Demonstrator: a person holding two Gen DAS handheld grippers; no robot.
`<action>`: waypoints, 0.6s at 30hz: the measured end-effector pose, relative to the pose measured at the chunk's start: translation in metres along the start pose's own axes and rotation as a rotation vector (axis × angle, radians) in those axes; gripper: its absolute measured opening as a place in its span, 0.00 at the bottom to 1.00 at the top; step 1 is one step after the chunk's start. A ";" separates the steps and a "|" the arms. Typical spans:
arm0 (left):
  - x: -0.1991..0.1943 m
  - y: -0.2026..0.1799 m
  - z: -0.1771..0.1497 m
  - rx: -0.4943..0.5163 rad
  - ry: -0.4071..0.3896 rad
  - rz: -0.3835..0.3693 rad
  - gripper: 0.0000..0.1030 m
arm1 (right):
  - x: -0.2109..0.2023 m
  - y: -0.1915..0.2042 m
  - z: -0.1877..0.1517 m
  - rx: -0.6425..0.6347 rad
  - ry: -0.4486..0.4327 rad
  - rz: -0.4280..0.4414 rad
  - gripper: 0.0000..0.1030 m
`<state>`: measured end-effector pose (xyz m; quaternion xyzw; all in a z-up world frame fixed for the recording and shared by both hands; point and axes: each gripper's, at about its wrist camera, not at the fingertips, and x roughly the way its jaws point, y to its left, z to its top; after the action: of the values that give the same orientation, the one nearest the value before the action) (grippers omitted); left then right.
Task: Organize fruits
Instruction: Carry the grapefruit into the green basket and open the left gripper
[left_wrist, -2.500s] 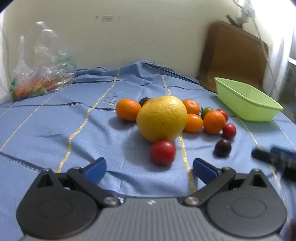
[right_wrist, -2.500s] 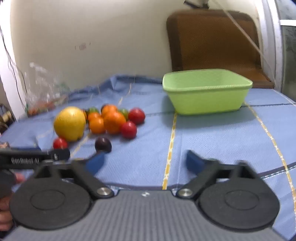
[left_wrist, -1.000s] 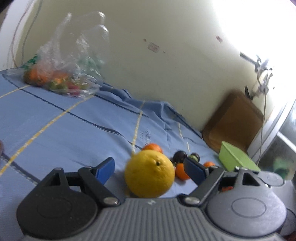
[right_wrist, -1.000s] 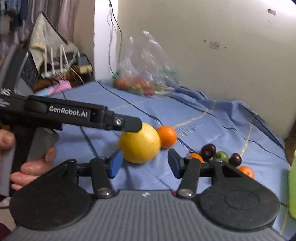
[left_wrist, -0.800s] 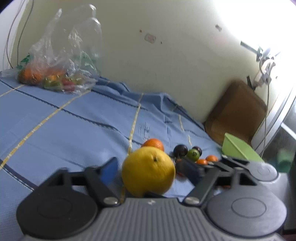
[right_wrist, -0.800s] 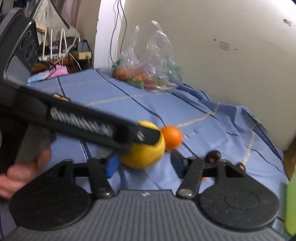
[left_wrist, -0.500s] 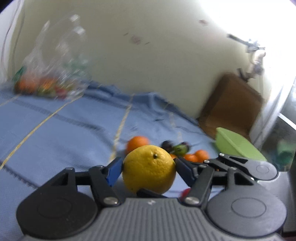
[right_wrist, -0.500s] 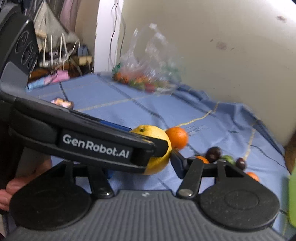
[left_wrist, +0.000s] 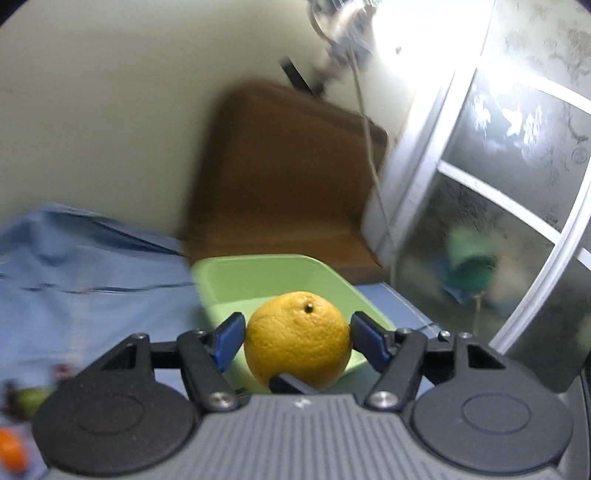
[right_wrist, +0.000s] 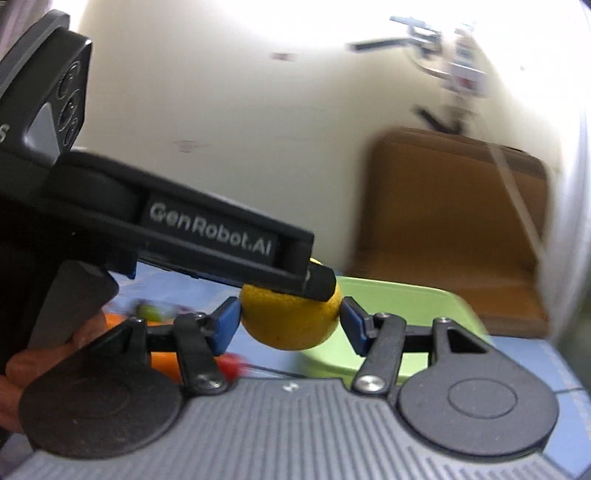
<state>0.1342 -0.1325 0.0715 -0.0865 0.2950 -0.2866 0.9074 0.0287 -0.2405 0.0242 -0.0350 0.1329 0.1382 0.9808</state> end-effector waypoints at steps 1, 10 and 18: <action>0.017 -0.006 0.003 -0.007 0.023 -0.005 0.60 | 0.005 -0.013 -0.003 0.010 0.013 -0.022 0.60; 0.083 -0.053 0.006 0.088 0.051 0.008 0.58 | 0.046 -0.059 -0.018 0.083 0.037 -0.094 0.54; 0.027 -0.046 -0.001 0.035 -0.033 -0.022 0.64 | 0.015 -0.076 -0.019 0.137 -0.051 -0.098 0.59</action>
<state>0.1300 -0.1857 0.0726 -0.0787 0.2740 -0.3001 0.9103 0.0594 -0.3113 0.0037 0.0294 0.1150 0.0812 0.9896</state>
